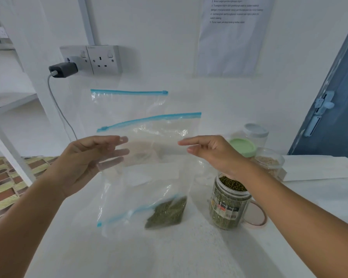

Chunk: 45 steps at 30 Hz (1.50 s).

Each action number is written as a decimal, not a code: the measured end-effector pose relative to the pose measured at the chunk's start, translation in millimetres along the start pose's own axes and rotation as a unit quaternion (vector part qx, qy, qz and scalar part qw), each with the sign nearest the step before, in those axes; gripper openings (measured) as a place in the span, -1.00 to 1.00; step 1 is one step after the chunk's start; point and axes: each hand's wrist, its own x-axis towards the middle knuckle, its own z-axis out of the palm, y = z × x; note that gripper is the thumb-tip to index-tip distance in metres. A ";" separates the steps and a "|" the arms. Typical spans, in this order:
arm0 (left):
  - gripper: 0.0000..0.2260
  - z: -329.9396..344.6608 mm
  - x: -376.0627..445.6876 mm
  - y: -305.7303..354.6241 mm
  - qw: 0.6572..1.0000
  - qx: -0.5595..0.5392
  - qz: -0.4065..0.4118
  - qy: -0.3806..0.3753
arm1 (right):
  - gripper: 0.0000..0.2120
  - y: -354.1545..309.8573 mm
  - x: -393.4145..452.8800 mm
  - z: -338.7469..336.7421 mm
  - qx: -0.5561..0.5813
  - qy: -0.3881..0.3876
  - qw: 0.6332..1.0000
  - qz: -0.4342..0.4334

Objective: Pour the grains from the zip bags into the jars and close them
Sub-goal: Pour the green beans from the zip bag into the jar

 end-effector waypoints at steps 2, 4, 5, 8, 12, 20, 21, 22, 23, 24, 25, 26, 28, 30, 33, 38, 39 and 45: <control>-0.61 -1.9 -2.6 0.5 1.000 0.020 0.005 0.004 | -0.73 -2.3 2.5 1.7 0.000 0.028 1.000 -0.005; -0.78 -1.7 -2.9 3.7 0.999 0.005 0.037 0.037 | -0.75 -8.7 6.1 4.3 0.007 0.056 0.998 -0.021; -0.87 0.2 -2.6 7.3 0.997 -0.004 0.051 0.058 | -0.76 -12.5 8.3 6.0 0.011 0.066 0.997 -0.032; -0.71 -2.0 -0.1 12.4 0.995 -0.013 0.071 0.072 | -0.76 -19.5 14.4 9.5 0.031 0.086 0.994 -0.056; -0.82 -8.1 -6.1 5.4 0.998 -0.007 0.028 0.056 | -0.76 -7.5 12.8 16.7 0.084 0.064 0.994 -0.014; -0.72 -6.3 -1.5 8.5 0.995 -0.001 0.038 0.091 | -0.71 -8.1 16.7 19.0 0.122 0.086 0.989 -0.010; -0.74 -6.5 -2.6 7.8 0.996 0.000 0.031 0.086 | -0.67 -6.3 15.9 19.6 0.127 0.075 0.989 0.000; -0.73 -7.0 -3.8 7.0 0.996 0.004 0.025 0.084 | -0.64 -5.1 15.5 20.6 0.135 0.066 0.989 0.011; -0.73 -7.7 -4.0 6.3 0.996 0.009 0.021 0.087 | -0.62 -4.5 15.6 21.3 0.141 0.063 0.988 0.017; -0.73 -7.7 -3.5 6.5 0.995 0.013 0.019 0.092 | -0.61 -4.8 16.5 21.9 0.145 0.065 0.987 0.020; -0.72 -7.1 -2.6 7.4 0.995 0.015 0.018 0.096 | -0.60 -6.0 18.0 22.8 0.148 0.069 0.986 0.020; -0.71 -6.4 -1.3 8.4 0.995 0.016 0.016 0.100 | -0.60 -7.8 19.3 23.7 0.148 0.071 0.986 0.020; -0.71 -6.5 1.3 7.5 0.994 0.013 0.006 0.112 | -0.59 -9.4 21.4 27.1 0.139 0.067 0.988 0.022; -0.72 -7.2 2.5 4.0 0.992 0.004 -0.008 0.124 | -0.58 -9.1 21.9 29.7 0.129 0.063 0.989 0.027; -0.72 -8.8 2.4 0.0 0.990 0.008 -0.022 0.136 | -0.58 -11.9 20.6 30.5 0.114 0.068 0.991 0.034; -0.59 -8.9 1.1 4.3 0.983 0.093 -0.060 0.148 | -0.61 -16.9 13.9 25.5 0.005 0.055 0.997 0.062; -0.51 -10.8 1.4 5.3 0.975 0.145 -0.071 0.155 | -0.61 -16.9 11.6 23.6 -0.019 0.055 0.996 0.071; -0.09 -9.9 -7.2 3.9 0.811 0.548 -0.077 0.189 | -0.56 -12.8 -14.3 -0.8 -0.088 0.111 0.985 0.103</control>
